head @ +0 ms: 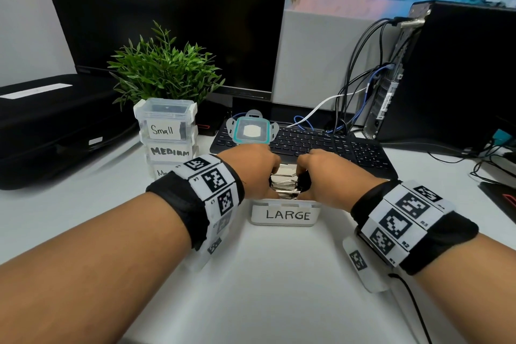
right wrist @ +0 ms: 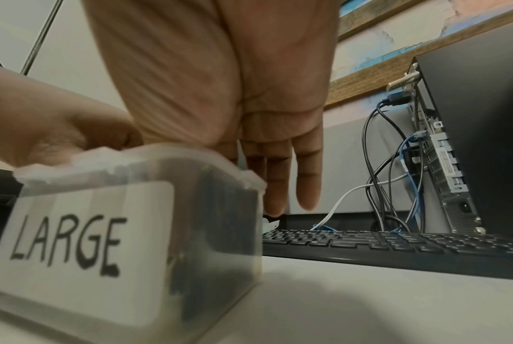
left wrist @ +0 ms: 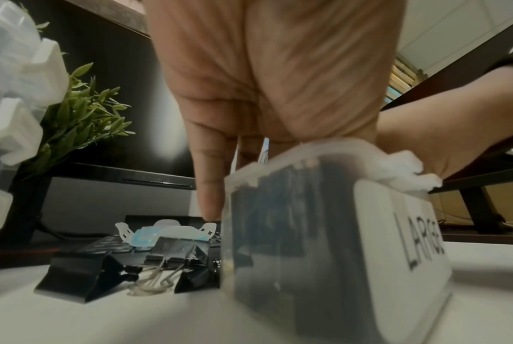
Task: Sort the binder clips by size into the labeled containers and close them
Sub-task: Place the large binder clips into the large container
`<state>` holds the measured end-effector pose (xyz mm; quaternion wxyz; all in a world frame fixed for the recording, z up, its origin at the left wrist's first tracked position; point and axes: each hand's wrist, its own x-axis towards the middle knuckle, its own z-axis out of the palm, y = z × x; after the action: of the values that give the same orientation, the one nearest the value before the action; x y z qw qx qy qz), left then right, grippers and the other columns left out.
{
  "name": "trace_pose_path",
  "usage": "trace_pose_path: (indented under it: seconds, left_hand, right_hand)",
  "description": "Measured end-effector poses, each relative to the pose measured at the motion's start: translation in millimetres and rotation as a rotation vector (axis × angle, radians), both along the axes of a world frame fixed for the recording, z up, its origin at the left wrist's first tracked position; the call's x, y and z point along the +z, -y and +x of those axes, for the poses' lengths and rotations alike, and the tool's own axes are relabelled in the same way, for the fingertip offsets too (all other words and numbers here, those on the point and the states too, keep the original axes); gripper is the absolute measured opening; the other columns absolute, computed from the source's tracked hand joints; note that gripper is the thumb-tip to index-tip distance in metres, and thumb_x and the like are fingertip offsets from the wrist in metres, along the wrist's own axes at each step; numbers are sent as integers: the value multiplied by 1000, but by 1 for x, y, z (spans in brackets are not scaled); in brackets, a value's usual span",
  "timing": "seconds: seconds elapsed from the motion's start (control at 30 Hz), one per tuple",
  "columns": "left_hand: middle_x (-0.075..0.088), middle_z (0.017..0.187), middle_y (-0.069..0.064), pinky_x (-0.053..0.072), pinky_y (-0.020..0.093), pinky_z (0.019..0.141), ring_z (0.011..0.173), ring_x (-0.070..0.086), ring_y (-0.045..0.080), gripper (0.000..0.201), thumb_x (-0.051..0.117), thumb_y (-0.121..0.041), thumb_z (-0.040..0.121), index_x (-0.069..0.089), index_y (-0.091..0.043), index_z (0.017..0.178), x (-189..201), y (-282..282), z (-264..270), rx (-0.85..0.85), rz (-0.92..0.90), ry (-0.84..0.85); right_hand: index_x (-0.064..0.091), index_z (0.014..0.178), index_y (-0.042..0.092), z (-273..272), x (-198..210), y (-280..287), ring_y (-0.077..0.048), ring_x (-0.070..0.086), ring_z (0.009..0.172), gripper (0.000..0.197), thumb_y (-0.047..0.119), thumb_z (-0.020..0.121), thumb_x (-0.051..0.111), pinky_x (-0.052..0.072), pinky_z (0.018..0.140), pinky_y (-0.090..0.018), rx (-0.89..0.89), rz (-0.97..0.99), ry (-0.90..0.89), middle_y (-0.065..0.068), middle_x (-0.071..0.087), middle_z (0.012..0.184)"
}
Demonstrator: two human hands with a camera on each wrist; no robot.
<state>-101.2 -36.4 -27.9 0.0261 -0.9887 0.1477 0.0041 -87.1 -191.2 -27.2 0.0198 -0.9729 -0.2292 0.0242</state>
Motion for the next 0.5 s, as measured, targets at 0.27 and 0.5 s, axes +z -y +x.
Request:
trace_pose_path:
  seconds: [0.27,0.5]
  left_hand:
    - [59,90,1,45,26,64,75,53,19,24,63,-38,80,58,-17,90,0,8,1,36,3,3]
    - [59,108,3,45,27,76,95,56,19,35,60,-38,86,60,-18,115,-1,7,1,31,-1,-36]
  right_hand:
    - [57,111,20,-2,0,-1,-21,55,100,38,30,78,73,48,85,-32,-14,23,7,-2,54,109]
    - [62,112,20,-2,1,-3,-22,56,100,34,32,81,71,49,86,-32,-25,-21,0,-3,52,110]
